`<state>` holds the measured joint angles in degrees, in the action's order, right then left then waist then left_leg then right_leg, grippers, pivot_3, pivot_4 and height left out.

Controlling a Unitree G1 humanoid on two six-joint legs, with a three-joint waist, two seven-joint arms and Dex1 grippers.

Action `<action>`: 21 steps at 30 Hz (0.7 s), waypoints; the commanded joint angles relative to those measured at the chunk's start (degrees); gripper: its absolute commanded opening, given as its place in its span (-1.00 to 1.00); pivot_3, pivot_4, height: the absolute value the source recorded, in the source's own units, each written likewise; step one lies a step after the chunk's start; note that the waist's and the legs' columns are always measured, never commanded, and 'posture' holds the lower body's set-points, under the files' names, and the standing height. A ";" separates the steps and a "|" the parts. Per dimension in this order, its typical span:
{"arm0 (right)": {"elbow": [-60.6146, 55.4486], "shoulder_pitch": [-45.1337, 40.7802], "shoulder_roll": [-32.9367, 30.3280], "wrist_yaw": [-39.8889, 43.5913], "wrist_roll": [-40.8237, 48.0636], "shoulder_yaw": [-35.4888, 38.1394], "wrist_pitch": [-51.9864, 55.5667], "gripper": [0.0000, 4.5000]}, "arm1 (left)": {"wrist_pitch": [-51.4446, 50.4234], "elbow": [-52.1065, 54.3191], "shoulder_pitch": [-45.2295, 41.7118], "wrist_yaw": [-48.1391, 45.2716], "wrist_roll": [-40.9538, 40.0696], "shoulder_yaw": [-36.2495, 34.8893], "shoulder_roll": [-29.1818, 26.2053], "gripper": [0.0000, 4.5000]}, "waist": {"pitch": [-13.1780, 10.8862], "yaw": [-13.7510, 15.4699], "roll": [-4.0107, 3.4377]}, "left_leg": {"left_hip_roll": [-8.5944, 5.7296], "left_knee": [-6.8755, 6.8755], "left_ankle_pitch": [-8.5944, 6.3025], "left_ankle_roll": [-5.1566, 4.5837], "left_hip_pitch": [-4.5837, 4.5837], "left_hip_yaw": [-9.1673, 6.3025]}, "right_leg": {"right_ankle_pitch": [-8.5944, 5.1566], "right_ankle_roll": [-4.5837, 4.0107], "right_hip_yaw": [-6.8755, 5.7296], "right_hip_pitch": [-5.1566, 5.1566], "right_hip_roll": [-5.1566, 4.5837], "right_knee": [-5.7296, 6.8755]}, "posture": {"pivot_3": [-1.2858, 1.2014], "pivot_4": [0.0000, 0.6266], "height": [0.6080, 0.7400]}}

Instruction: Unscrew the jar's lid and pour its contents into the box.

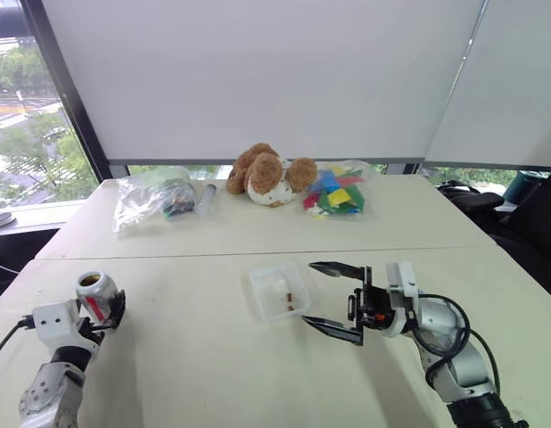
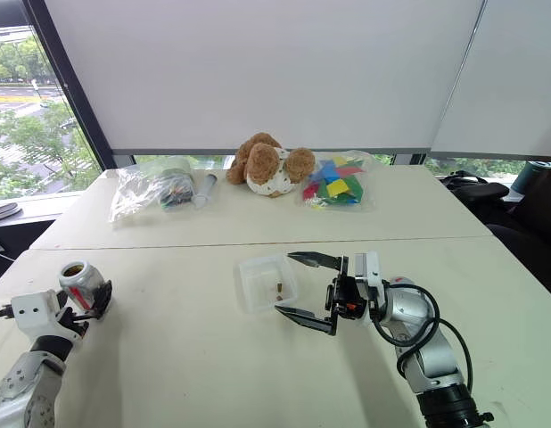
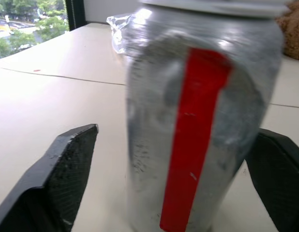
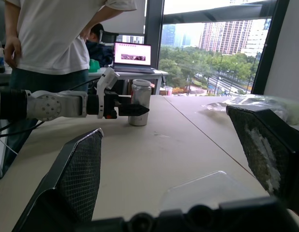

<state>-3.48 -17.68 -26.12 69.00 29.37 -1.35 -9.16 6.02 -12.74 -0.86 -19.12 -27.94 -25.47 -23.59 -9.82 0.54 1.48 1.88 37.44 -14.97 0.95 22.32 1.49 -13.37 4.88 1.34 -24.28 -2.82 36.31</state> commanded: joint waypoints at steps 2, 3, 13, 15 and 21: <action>-1.24 0.22 -1.95 0.45 1.05 2.32 0.06 1.00 | 0.62 3.22 2.06 -0.69 0.41 -2.07 -0.62 0.98 | 0.00 -0.02 0.00 | 0.00 -0.01 0.00 0.00 0.00 0.00 | 0.00 0.00 0.00 0.00 0.00 0.00 | 0.03 -0.52 1.00; -1.41 0.57 -2.31 0.41 1.18 2.54 0.20 1.00 | 0.44 3.52 2.54 -0.73 0.50 -2.22 -0.79 0.98 | 0.00 -0.02 0.00 | 0.00 -0.01 0.00 0.00 0.00 0.00 | 0.00 0.00 0.00 0.00 0.00 0.00 | 0.03 -0.52 1.00; -4.89 7.63 -7.72 -0.18 2.48 7.27 2.50 1.00 | -4.46 10.49 11.46 -7.62 -0.26 -2.22 -4.70 0.98 | 0.00 0.00 0.01 | 0.02 -0.08 0.00 0.00 0.00 0.02 | -0.12 -0.21 0.01 -0.01 -0.04 -0.08 | 0.03 -0.52 1.00; -5.38 10.35 -10.25 0.90 3.11 9.65 2.75 1.00 | -4.89 13.20 15.26 -10.95 0.60 -2.03 -6.96 0.98 | 0.00 0.02 0.00 | 0.04 -0.10 -0.01 0.00 0.00 0.03 | -0.14 -0.25 0.01 -0.01 -0.05 -0.10 | 0.03 -0.52 1.00; -4.29 18.68 -19.41 6.61 4.50 18.13 3.01 1.00 | 1.76 23.38 28.23 -22.98 7.25 -2.49 -15.92 0.98 | 0.03 0.05 0.01 | 0.13 -0.17 -0.01 0.01 -0.03 0.11 | -0.26 -0.45 0.02 -0.03 -0.17 -0.21 | 0.03 -0.52 1.00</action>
<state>-6.96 0.12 -43.68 73.63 32.40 13.22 -5.83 4.86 6.53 26.58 -39.32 -22.33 -26.04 -37.87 -9.79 0.58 1.49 2.01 37.26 -14.98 0.97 22.29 1.62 -13.64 4.43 1.37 -24.32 -3.03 36.08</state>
